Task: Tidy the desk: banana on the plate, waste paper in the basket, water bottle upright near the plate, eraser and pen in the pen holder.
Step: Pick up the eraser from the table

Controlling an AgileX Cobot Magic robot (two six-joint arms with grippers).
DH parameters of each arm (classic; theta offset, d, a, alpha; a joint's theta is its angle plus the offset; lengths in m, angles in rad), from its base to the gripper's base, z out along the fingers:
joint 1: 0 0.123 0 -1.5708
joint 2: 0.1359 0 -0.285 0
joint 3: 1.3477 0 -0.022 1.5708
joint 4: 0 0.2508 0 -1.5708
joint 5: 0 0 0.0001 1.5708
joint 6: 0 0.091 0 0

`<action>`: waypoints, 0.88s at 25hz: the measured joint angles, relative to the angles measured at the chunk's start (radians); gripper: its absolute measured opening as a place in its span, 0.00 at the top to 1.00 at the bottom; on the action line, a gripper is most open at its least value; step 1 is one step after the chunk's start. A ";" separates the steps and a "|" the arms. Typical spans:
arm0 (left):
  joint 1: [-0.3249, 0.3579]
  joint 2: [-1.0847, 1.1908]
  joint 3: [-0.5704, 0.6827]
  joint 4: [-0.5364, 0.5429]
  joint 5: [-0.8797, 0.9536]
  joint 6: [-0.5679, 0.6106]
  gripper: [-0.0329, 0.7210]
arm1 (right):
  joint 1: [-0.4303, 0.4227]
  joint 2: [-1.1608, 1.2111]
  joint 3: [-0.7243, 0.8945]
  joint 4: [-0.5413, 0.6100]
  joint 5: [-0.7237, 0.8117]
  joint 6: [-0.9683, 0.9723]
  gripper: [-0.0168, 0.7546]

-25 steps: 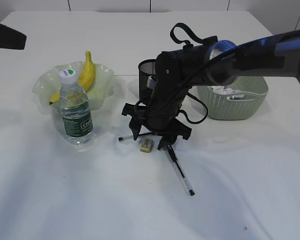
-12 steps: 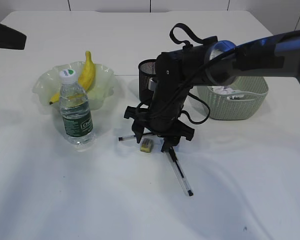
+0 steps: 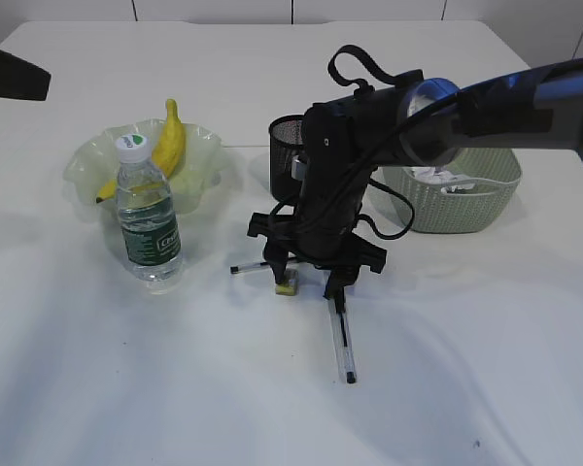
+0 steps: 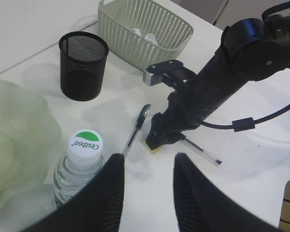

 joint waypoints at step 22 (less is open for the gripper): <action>0.000 0.000 0.000 0.016 0.000 -0.002 0.64 | 0.000 0.014 -0.004 0.026 -0.068 0.009 0.34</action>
